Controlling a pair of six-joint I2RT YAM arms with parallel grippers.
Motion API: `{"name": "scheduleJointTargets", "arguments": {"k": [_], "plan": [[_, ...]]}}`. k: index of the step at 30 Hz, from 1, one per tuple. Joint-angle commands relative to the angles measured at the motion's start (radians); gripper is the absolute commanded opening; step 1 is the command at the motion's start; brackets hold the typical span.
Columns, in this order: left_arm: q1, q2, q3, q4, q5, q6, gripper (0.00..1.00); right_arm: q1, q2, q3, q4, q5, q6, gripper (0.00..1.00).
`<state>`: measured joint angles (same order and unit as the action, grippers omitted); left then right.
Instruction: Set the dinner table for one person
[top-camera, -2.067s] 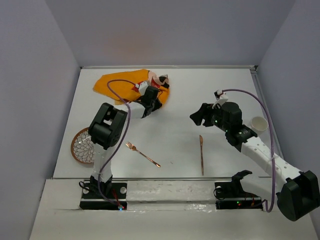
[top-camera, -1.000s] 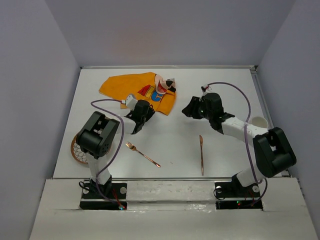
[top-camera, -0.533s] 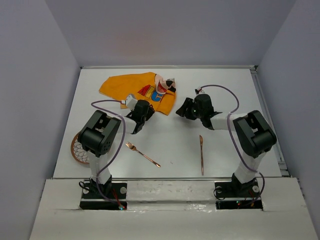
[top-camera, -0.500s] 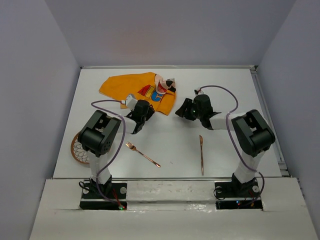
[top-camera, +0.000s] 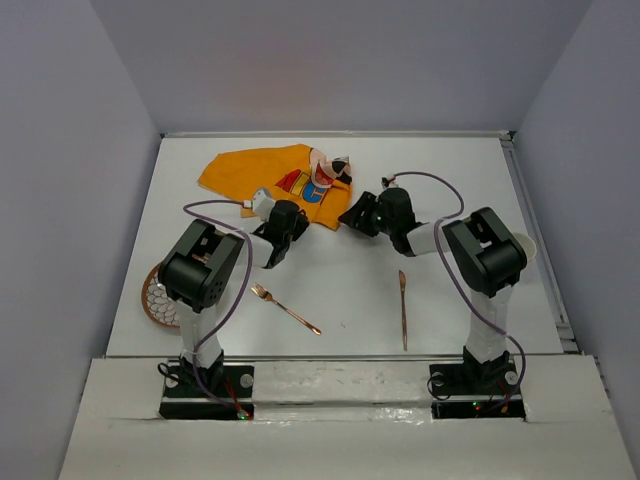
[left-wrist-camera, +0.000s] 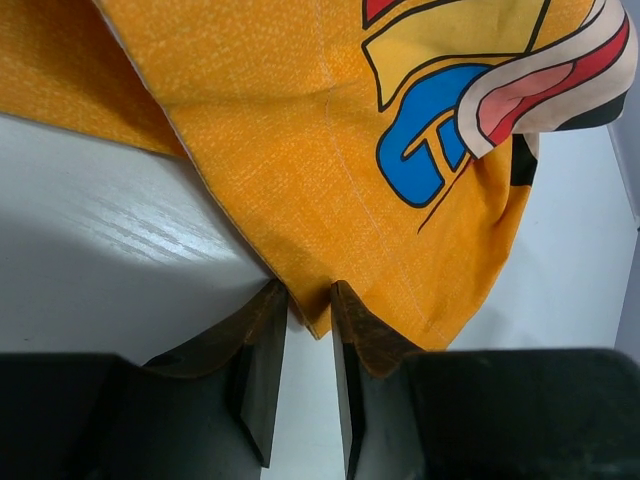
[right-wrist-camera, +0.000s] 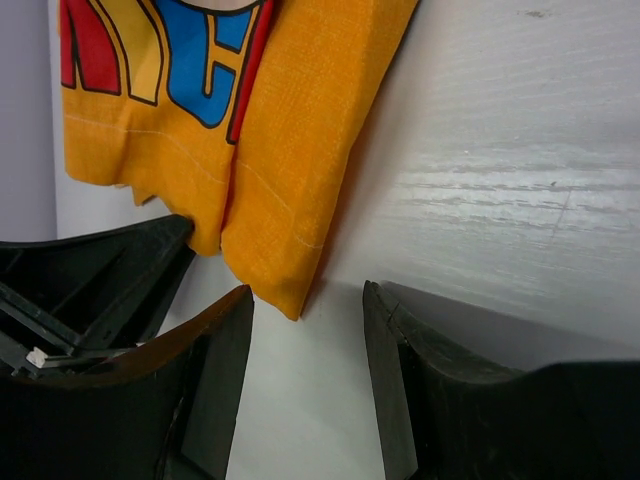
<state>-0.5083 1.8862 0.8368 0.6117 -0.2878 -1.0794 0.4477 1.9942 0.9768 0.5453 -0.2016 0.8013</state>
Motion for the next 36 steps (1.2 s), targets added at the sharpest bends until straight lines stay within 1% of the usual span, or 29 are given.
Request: {"name": "scheduleJointTargets", "arguments": {"k": [1, 2, 3, 6, 8, 11, 12, 13, 16, 19, 20, 23, 24, 28, 31, 32, 33, 34, 35, 36], "plan": [[0.002, 0.007, -0.002, 0.049, -0.024, 0.009, 0.34, 0.011, 0.047, 0.036, 0.044, -0.012, 0.035, 0.54], [0.005, 0.005, -0.004, 0.049, -0.025, 0.012, 0.31, 0.011, 0.052, 0.037, 0.045, -0.013, 0.042, 0.53], [0.005, 0.001, -0.005, 0.051, -0.027, 0.016, 0.25, 0.011, 0.057, 0.039, 0.048, -0.015, 0.047, 0.53], [0.016, -0.015, -0.025, 0.072, -0.021, 0.030, 0.16, 0.011, 0.080, 0.052, 0.051, -0.033, 0.056, 0.52], [0.020, -0.027, -0.031, 0.077, -0.024, 0.044, 0.13, 0.011, 0.100, 0.060, 0.054, -0.039, 0.064, 0.50], [0.034, -0.056, -0.047, 0.083, -0.034, 0.070, 0.06, 0.011, 0.118, 0.069, 0.056, -0.047, 0.075, 0.48], [0.037, -0.067, -0.050, 0.085, -0.034, 0.076, 0.02, 0.011, 0.129, 0.075, 0.062, -0.048, 0.078, 0.47], [0.043, -0.071, -0.054, 0.085, -0.033, 0.079, 0.01, 0.020, 0.133, 0.079, 0.064, -0.051, 0.078, 0.46], [0.051, -0.090, -0.068, 0.094, -0.027, 0.090, 0.00, 0.020, 0.150, 0.099, 0.062, -0.056, 0.082, 0.42], [0.059, -0.111, -0.079, 0.102, -0.024, 0.105, 0.00, 0.020, 0.163, 0.112, 0.061, -0.055, 0.084, 0.34], [0.063, -0.121, -0.082, 0.106, -0.021, 0.110, 0.00, 0.020, 0.164, 0.114, 0.061, -0.050, 0.082, 0.29], [0.077, -0.160, -0.094, 0.120, -0.005, 0.125, 0.00, 0.020, 0.163, 0.114, 0.062, -0.039, 0.073, 0.05], [0.083, -0.173, -0.102, 0.123, 0.002, 0.127, 0.00, 0.020, 0.158, 0.112, 0.059, -0.030, 0.067, 0.00], [0.125, -0.265, -0.119, 0.132, 0.056, 0.148, 0.00, 0.020, 0.092, 0.091, 0.021, 0.048, 0.000, 0.00], [0.188, -0.381, -0.128, 0.132, 0.096, 0.156, 0.00, 0.020, -0.018, 0.105, -0.100, 0.114, -0.118, 0.00], [0.206, -0.416, -0.127, 0.122, 0.119, 0.165, 0.00, 0.020, -0.050, 0.112, -0.135, 0.172, -0.195, 0.00], [0.224, -0.452, -0.123, 0.106, 0.127, 0.171, 0.00, 0.020, -0.120, 0.123, -0.203, 0.195, -0.230, 0.00], [0.259, -0.520, -0.107, 0.088, 0.143, 0.177, 0.00, 0.020, -0.158, 0.128, -0.234, 0.249, -0.264, 0.00], [0.278, -0.588, -0.096, 0.053, 0.154, 0.196, 0.00, 0.020, -0.232, 0.135, -0.284, 0.311, -0.330, 0.00], [0.295, -0.619, -0.085, 0.034, 0.165, 0.205, 0.00, 0.020, -0.270, 0.138, -0.304, 0.339, -0.361, 0.00]]}}
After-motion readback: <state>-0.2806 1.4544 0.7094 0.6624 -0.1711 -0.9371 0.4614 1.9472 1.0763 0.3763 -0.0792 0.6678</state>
